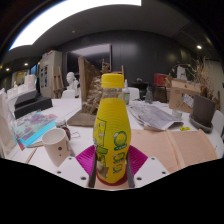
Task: Pour water
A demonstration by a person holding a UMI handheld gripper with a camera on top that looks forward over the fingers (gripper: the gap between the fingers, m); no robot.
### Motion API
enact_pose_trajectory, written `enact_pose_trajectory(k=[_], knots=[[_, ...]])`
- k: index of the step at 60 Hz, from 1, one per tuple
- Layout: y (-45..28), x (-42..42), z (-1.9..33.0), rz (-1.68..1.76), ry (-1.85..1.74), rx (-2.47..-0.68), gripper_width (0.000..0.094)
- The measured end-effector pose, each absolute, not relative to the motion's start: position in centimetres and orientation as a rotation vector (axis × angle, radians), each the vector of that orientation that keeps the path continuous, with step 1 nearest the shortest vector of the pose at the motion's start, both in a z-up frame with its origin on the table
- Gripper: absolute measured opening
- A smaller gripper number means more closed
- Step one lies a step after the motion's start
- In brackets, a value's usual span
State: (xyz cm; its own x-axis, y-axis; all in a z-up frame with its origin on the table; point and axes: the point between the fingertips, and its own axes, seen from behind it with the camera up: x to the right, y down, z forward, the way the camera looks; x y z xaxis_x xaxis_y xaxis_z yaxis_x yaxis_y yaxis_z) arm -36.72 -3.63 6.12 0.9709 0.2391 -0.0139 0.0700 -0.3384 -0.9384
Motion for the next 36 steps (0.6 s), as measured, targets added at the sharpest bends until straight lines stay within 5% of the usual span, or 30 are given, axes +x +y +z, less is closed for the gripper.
enact_pose_trajectory(k=[4,9,36], knots=[[-3.9,-36.4,6.0,0.183,-0.202,-1.943,0.0551],[-4.8,-35.9,6.9,0.178,-0.180,-1.961,0.0874],[-25.5,-37.2,20.0,-0.059,-0.106,-2.073,0.0862]])
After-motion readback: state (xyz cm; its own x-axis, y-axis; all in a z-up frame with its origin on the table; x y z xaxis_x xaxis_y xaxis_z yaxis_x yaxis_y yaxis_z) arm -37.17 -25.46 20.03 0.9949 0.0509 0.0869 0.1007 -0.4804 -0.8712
